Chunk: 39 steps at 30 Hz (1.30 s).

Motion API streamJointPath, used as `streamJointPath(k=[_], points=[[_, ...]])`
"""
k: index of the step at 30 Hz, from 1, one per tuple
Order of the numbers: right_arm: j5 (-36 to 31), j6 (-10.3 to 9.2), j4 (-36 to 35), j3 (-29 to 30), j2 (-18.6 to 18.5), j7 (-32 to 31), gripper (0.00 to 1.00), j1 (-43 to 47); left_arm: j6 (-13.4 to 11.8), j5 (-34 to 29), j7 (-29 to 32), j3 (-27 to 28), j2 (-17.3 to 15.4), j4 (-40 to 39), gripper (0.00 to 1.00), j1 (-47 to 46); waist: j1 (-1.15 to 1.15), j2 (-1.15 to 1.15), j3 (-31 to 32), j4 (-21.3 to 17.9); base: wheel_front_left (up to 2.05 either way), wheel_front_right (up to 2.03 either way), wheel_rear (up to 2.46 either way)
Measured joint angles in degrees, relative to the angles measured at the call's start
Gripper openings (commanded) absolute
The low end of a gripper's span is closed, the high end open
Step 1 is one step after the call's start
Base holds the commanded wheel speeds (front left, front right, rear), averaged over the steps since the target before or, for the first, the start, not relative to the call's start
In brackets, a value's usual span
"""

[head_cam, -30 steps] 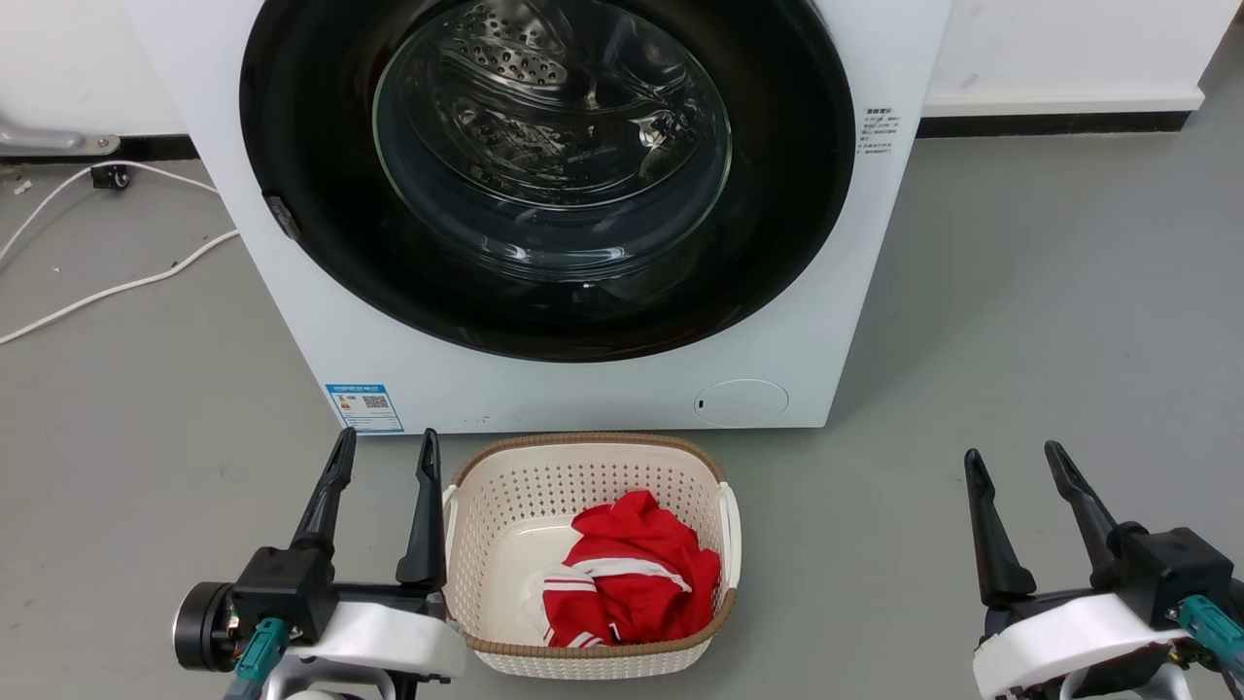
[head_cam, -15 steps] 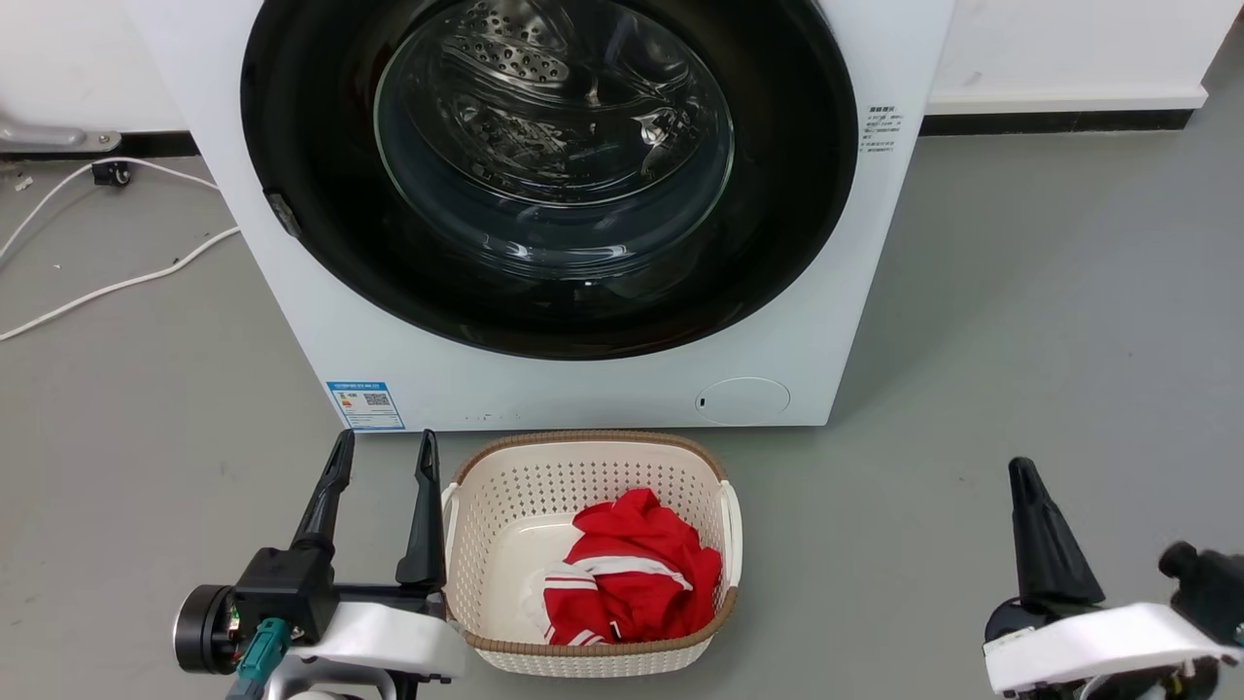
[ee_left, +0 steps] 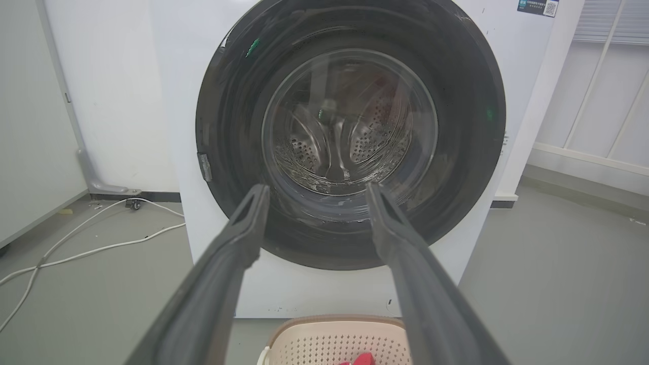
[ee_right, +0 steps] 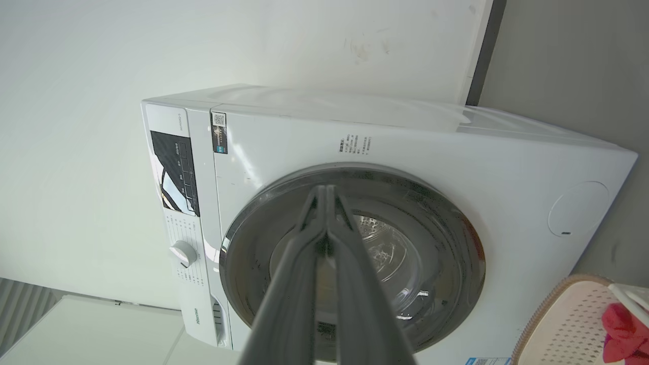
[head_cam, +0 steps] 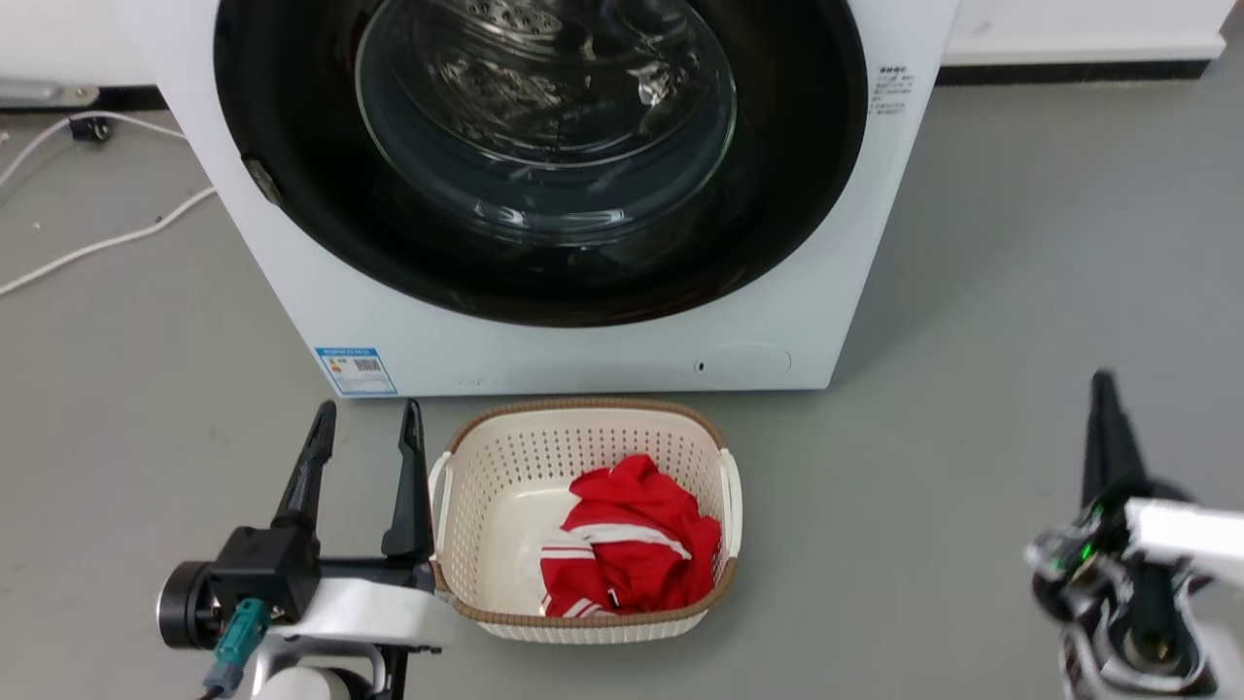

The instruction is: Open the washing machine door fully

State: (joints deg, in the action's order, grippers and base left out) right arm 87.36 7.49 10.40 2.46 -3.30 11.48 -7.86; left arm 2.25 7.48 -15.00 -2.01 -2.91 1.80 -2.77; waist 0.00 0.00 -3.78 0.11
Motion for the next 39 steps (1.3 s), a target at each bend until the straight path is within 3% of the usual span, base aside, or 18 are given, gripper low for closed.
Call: streamJointPath(k=[1, 8, 18, 28, 39], points=[[2.05, 0.0, 1.97, 1.75, -1.86, -1.59, 0.0, -6.71, -0.23, 0.26, -0.07, 0.44, 0.0, -0.8, 1.0, -1.53, 0.0, 0.0, -2.11, -0.05, 0.0, 0.0, 0.0], [4.57, 0.0, 9.14, 2.8, -7.06, -6.08, 0.0, -25.14, -0.2, 0.32, -0.07, 0.8, 0.01, -2.05, 1.0, -5.33, 0.0, 0.0, -7.83, 0.17, 0.0, 0.0, 0.0], [2.68, 0.0, 24.38, -3.81, -14.05, -17.33, 0.0, -51.82, 0.41, 0.16, -0.07, 1.35, 0.02, -4.19, 1.0, -10.75, 0.01, 0.0, -15.58, 1.18, 0.0, 0.0, 0.0], [-2.23, -0.01, 40.0, -12.56, -13.54, -30.89, 0.0, -71.58, 1.12, -0.42, -0.07, 1.23, 0.01, -5.47, 1.0, -12.89, 0.01, 0.0, -20.73, 1.97, 0.0, 0.0, 0.0], [-7.2, 0.0, 48.37, -16.97, -11.74, -37.97, 0.0, -80.65, 1.57, -0.68, -0.07, 0.97, 0.01, -6.01, 1.0, -15.03, 0.01, 0.0, -24.68, 2.87, 0.0, 0.0, 0.0]])
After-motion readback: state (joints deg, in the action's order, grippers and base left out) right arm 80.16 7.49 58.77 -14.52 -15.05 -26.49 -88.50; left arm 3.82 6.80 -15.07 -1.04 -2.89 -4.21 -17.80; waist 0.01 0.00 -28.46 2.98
